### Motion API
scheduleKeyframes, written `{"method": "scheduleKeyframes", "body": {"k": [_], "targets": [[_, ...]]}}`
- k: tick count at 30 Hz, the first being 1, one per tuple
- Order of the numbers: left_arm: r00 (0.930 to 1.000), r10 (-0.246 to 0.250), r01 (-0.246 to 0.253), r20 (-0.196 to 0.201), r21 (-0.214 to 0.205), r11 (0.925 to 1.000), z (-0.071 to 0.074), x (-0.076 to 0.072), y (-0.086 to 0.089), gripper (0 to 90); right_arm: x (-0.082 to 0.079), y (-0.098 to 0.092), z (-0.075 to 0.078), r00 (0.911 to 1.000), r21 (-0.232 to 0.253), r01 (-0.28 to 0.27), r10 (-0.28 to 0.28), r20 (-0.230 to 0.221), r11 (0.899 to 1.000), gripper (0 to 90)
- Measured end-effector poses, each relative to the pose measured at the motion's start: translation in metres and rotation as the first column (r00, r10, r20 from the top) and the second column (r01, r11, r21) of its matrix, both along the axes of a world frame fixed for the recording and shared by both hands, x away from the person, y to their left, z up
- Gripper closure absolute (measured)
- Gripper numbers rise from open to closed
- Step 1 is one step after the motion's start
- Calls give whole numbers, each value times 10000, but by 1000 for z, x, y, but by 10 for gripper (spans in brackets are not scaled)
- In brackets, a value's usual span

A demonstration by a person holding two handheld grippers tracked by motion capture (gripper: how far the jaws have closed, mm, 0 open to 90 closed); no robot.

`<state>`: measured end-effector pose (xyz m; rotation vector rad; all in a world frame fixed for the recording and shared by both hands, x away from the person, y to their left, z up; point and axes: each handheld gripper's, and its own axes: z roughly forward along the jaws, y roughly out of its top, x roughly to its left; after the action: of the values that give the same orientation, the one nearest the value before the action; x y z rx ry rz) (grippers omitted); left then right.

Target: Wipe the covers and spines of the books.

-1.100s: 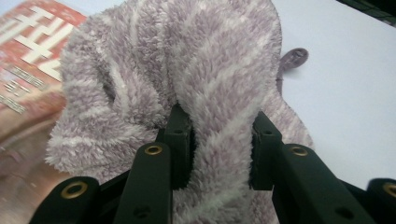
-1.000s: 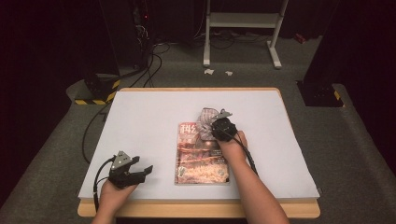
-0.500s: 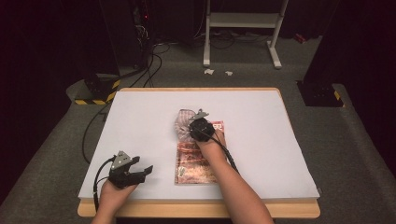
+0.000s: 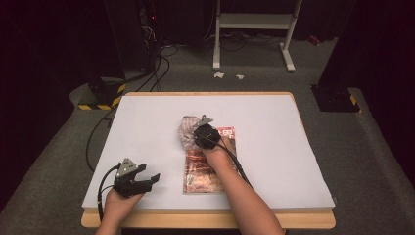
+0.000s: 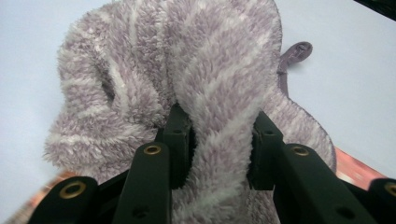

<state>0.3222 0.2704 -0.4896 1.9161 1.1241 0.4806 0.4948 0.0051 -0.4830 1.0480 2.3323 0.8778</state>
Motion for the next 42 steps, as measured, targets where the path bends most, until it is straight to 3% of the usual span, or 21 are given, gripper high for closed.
{"method": "scheduleKeyframes", "body": {"k": [9,10,24,35,42], "targets": [[9999,-138,138,-32,112,9998,-1,1,-6,285,3,-41,0,9980,-16,630,-630,89,9980,672],[9998,-202,203,-52,161,9997,-1,1,-8,285,3,-56,0,9962,52,864,-864,94,9962,672],[9994,-318,321,-113,277,9991,-4,2,-14,285,4,-118,0,9830,36,1832,-1833,127,9831,672],[9991,-395,400,-159,259,9989,-4,3,-18,284,3,-142,5,9734,171,2287,-2288,92,9734,677],[9989,-455,459,-141,340,9984,-4,2,-19,284,-10,-155,25,9735,494,2206,-2230,502,9741,677]]}}
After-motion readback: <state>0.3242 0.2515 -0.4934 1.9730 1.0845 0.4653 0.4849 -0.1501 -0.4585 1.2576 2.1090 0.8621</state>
